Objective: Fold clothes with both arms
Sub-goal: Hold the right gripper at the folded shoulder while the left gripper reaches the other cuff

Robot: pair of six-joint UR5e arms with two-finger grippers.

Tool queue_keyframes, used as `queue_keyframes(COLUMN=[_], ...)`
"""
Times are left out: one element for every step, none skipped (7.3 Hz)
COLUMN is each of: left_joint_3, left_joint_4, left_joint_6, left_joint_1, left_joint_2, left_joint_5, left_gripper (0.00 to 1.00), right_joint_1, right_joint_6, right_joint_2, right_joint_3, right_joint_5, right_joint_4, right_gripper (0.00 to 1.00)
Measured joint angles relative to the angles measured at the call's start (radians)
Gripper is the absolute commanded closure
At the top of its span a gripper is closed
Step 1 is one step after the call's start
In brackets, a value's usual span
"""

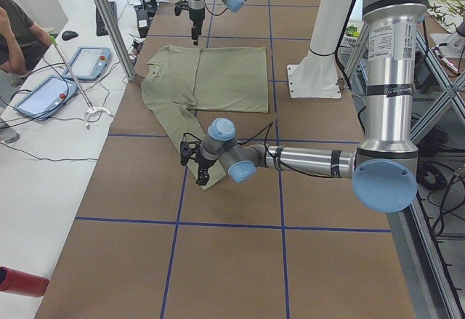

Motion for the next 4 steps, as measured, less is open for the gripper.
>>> queue_keyframes(left_joint_3=[-0.010, -0.011, -0.008, 0.000], left_joint_4=[0.001, 0.002, 0.003, 0.003], left_joint_6=[-0.079, -0.140, -0.170, -0.181], left_joint_1=[0.056, 0.094, 0.113, 0.121], left_joint_2=[0.011, 0.018, 0.023, 0.029], left_joint_5=[0.049, 0.086, 0.108, 0.122], left_gripper=[0.03, 0.03, 0.03, 0.03], right_joint_1=[0.032, 0.060, 0.076, 0.083], right_joint_6=[-0.063, -0.122, -0.158, -0.173], right_joint_2=[-0.066, -0.129, -0.181, -0.212], right_joint_3=[0.077, 0.148, 0.205, 0.242], right_joint_5=[0.020, 0.038, 0.050, 0.056], right_joint_4=[-0.040, -0.072, -0.086, -0.091], right_gripper=[0.00, 0.00, 0.00, 0.00])
